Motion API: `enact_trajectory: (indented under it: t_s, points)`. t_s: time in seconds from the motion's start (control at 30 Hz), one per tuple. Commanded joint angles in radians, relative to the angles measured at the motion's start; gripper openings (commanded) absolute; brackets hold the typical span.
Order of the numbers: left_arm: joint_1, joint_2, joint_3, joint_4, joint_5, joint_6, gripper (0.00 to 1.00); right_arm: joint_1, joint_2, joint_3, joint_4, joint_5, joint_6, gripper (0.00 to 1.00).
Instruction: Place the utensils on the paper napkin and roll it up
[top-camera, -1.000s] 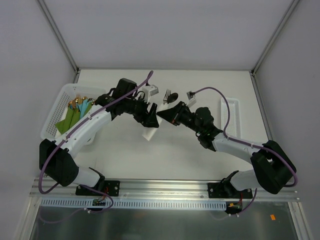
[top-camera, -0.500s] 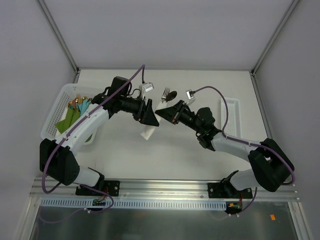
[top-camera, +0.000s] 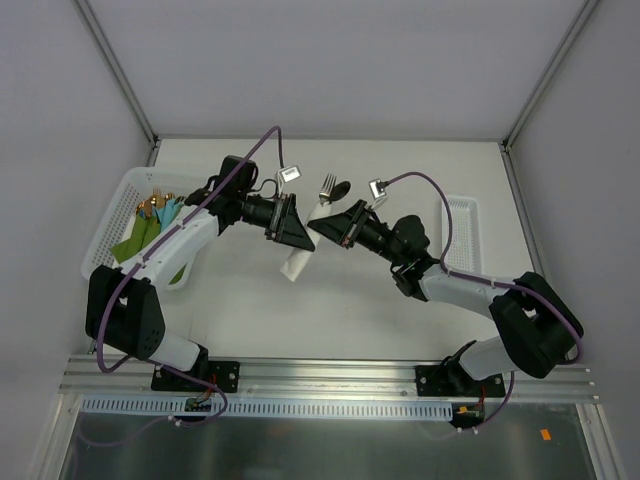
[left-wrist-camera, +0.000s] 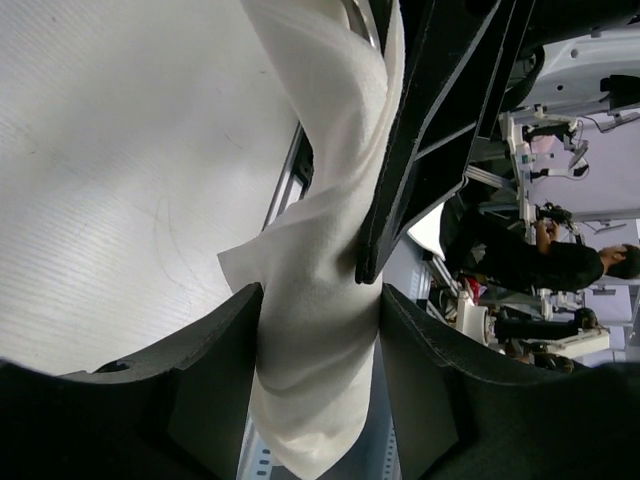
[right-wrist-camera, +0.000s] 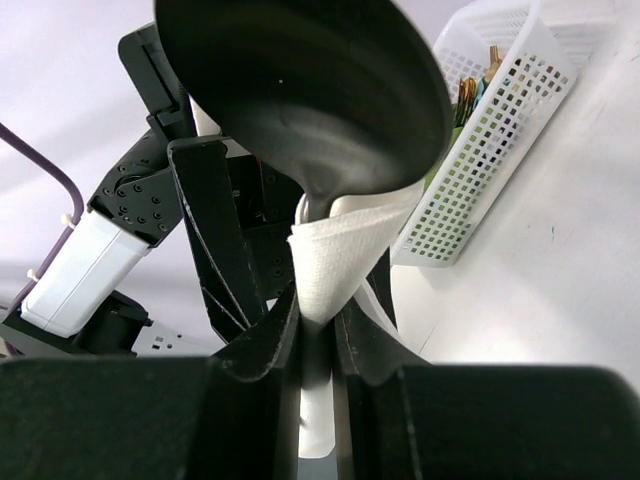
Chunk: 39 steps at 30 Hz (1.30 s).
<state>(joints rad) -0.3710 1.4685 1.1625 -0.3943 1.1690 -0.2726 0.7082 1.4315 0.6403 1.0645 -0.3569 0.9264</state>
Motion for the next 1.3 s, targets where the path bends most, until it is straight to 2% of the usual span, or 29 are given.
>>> enact_trajectory:
  t_s: [0.0,0.4,0.5,0.53,0.73,0.83,0.87,0.97,1.03,1.1,1.2,1.27]
  points:
    - [0.001,-0.004,-0.018,0.031,0.104,-0.043,0.49,-0.007,-0.010,0.027,0.195,0.007,0.026,0.00]
    - [0.014,-0.008,-0.052,0.043,0.184,-0.086,0.46,-0.010,-0.005,0.033,0.226,-0.007,0.023,0.00]
    - [0.014,-0.010,-0.052,0.046,0.190,-0.094,0.39,-0.010,-0.003,0.035,0.224,-0.011,0.017,0.00]
    - [0.014,-0.010,-0.050,0.046,0.193,-0.099,0.35,-0.010,0.000,0.039,0.221,-0.014,0.014,0.00]
    - [0.014,-0.010,-0.046,0.057,0.198,-0.123,0.26,0.000,-0.009,0.059,0.161,-0.036,-0.034,0.00]
    - [0.014,-0.011,-0.041,0.063,0.201,-0.123,0.11,0.002,-0.008,0.059,0.149,-0.043,-0.040,0.00]
    - [0.014,-0.014,-0.041,0.064,0.201,-0.120,0.01,0.002,-0.009,0.064,0.135,-0.047,-0.043,0.00]
    - [0.014,-0.031,-0.043,0.068,0.181,-0.099,0.00,0.002,-0.020,0.074,0.101,-0.060,-0.061,0.00]
    - [0.014,-0.040,-0.040,0.069,0.169,-0.074,0.00,0.002,-0.037,0.087,0.055,-0.073,-0.075,0.13]
    - [0.015,-0.063,-0.034,0.069,0.158,-0.050,0.00,0.001,-0.048,0.099,0.014,-0.082,-0.093,0.37]
    - [0.015,-0.095,-0.023,0.069,0.141,-0.005,0.00,0.000,-0.072,0.121,-0.058,-0.096,-0.124,0.59]
    - [0.015,-0.111,-0.017,0.069,0.133,0.022,0.00,0.000,-0.091,0.131,-0.087,-0.103,-0.141,0.65]
